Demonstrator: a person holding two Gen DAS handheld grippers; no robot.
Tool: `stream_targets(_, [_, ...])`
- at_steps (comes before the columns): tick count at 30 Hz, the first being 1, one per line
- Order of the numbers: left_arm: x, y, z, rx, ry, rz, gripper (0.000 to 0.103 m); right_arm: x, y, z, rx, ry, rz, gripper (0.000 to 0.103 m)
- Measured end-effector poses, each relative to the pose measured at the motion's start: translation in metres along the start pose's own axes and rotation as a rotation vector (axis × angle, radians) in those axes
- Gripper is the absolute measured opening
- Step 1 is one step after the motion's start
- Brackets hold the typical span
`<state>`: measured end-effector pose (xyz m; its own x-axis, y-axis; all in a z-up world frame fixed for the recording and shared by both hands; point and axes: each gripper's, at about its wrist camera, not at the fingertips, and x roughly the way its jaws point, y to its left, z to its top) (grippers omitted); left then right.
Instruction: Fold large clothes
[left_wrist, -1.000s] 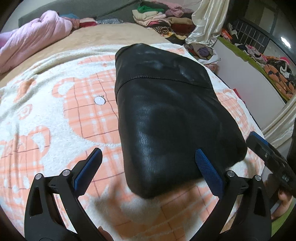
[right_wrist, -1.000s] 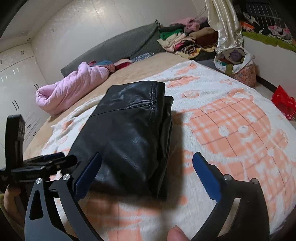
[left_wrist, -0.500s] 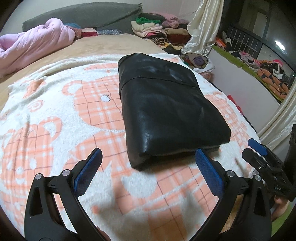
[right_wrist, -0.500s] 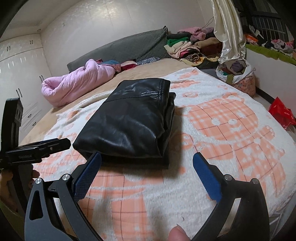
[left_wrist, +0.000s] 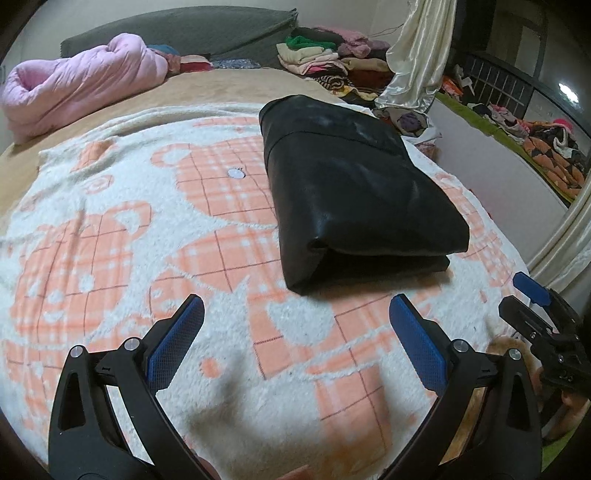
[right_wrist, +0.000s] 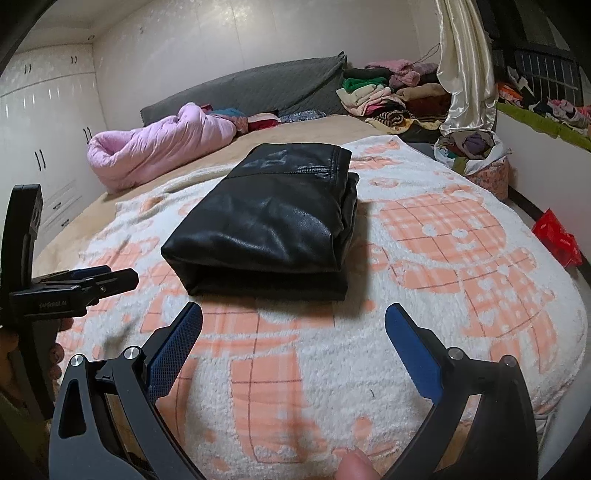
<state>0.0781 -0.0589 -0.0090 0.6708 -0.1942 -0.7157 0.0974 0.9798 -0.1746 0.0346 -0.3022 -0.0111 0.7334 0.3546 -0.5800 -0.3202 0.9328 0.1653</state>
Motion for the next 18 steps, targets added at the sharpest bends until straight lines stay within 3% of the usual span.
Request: stream_targets(18, [-0.0051,0.0053,-0.0044,-0.008,-0.002,0.027,0.094,0.0019,0.0016,-0.0032,-0.008,0.023,-0.013,0.099])
